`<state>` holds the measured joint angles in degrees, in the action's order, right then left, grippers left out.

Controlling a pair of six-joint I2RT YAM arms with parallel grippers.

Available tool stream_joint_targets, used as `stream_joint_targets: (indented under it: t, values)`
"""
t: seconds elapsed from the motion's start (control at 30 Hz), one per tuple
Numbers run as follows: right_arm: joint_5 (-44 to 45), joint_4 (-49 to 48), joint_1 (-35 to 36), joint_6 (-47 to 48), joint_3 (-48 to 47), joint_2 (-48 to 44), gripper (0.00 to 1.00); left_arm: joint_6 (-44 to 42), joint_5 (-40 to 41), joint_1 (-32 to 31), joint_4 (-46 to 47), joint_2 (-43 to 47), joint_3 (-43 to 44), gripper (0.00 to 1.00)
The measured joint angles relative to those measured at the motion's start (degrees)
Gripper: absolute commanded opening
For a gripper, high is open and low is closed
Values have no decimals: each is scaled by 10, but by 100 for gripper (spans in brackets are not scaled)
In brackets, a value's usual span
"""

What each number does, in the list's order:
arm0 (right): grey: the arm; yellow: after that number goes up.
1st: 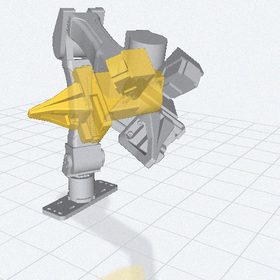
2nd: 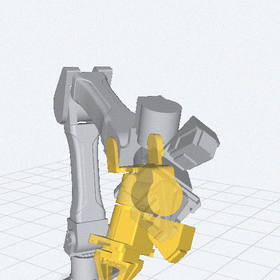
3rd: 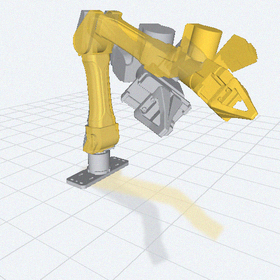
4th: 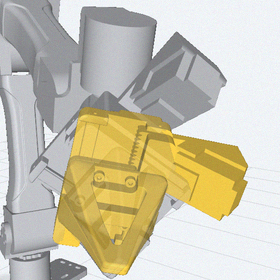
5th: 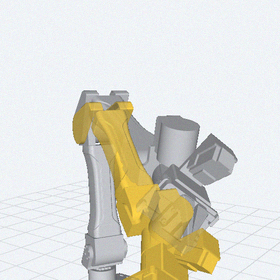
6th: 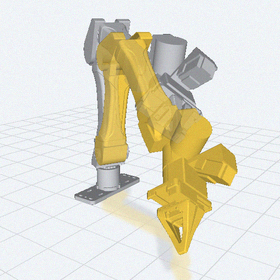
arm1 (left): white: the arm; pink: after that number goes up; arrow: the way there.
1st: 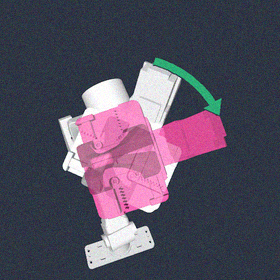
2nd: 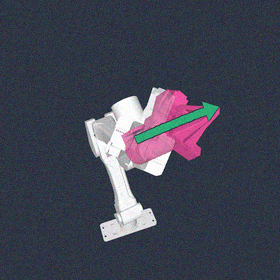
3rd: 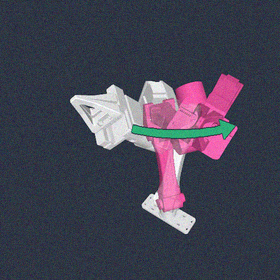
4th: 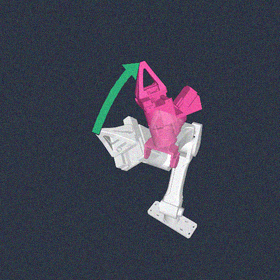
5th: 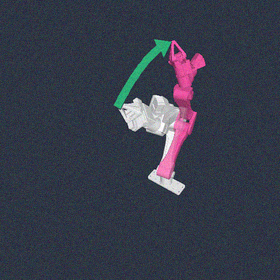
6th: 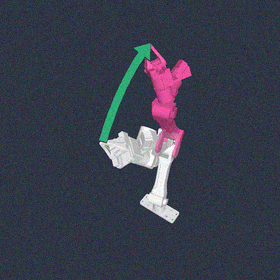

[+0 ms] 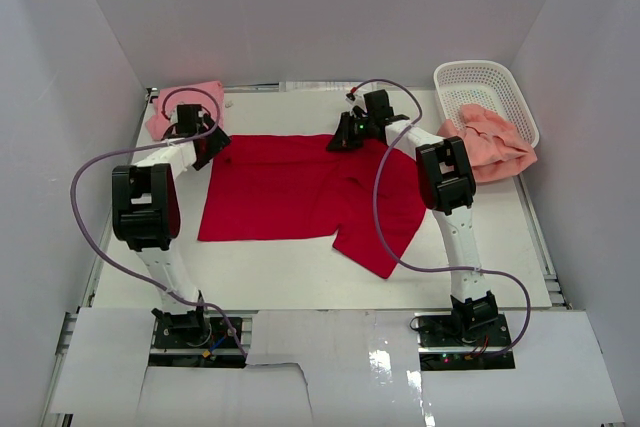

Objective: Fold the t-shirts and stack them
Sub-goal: Fold the flattened tshirt in 1/3 of the way

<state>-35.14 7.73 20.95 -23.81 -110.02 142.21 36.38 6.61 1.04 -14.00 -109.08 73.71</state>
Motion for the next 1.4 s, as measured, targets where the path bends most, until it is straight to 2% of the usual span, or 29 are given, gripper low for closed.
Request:
stream_joint_targets:
  t: [0.23, 0.4, 0.57, 0.7, 0.83, 1.1, 1.4]
  values:
    - [-1, 2, -3, 0, 0, 0, 9, 47, -113, 78, 34, -38, -5, 82]
    - [-2, 3, -4, 2, 0, 0, 9, 113, -207, 86, 125, -30, -60, 81]
    - [-2, 3, -5, 2, 0, 0, 9, 202, -261, 87, 217, -1, -147, 81]
    - [-2, 3, -6, 2, 0, 0, 9, 266, -259, 87, 237, 45, -215, 81]
    - [-3, 4, -7, 2, 0, 0, 9, 292, -226, 87, 223, 107, -263, 81]
    - [-4, 5, -7, 2, 0, 0, 9, 268, -163, 87, 192, 187, -248, 81]
    - [-5, 7, -7, 2, 0, -1, 9, 271, -159, 78, 192, 199, -258, 81]
